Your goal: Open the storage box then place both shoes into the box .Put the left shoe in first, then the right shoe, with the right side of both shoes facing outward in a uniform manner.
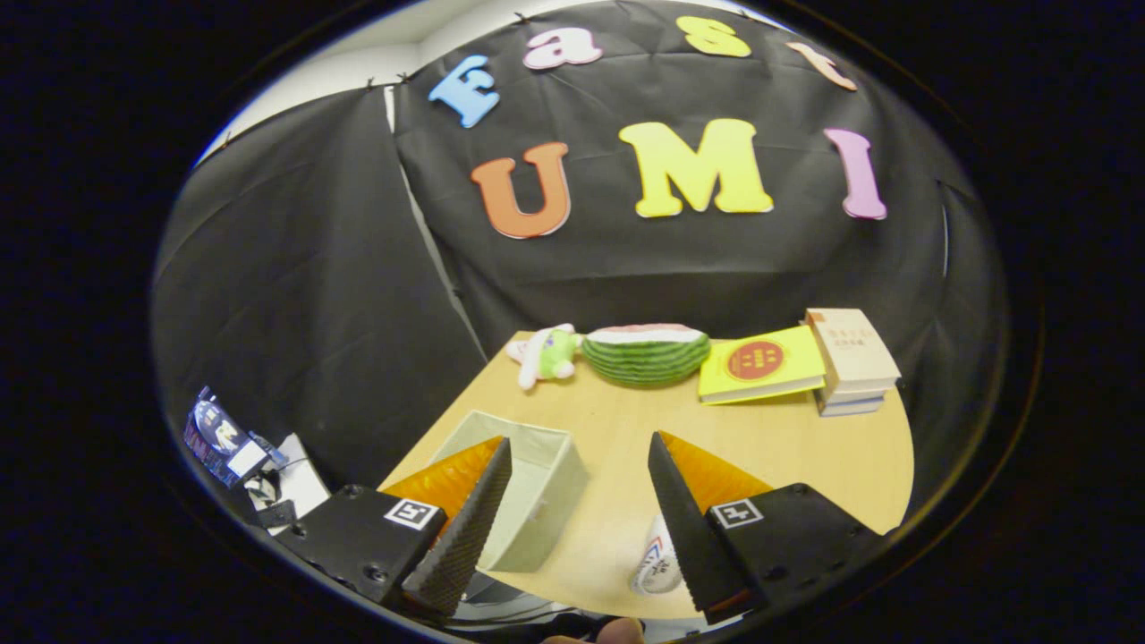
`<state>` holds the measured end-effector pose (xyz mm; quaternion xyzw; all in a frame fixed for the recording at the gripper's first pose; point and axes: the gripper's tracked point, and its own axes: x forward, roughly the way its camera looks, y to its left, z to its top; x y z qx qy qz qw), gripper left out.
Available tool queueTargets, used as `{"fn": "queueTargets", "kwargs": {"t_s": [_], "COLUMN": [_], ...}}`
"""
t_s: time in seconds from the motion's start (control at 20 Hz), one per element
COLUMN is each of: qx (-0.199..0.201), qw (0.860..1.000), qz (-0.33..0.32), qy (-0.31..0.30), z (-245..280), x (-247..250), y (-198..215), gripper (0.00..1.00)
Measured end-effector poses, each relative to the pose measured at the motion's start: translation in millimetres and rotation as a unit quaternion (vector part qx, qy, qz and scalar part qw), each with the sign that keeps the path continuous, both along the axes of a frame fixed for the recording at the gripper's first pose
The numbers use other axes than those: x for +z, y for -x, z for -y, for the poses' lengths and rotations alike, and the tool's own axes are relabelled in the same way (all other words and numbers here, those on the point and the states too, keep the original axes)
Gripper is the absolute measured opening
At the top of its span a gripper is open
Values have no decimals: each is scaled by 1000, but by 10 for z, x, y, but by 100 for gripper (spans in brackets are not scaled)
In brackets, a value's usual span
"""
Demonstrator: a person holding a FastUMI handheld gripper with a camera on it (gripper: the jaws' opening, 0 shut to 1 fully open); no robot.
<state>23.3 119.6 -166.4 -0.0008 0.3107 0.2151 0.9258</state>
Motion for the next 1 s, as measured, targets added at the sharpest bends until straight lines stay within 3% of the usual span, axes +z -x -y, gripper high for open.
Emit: {"fn": "queueTargets", "kwargs": {"t_s": [0.2, 0.4, 0.65, 1.0], "qx": [-47, -74, -71, -60], "qw": [995, 980, 955, 935], "qz": [-82, -179, -278, -333], "qy": [23, 48, 74, 105], "z": [549, 897, 1130, 1256], "x": [-539, -1340, -2238, -2973], "y": [51, 133, 250, 240], "gripper": [96, 96, 96, 94]}}
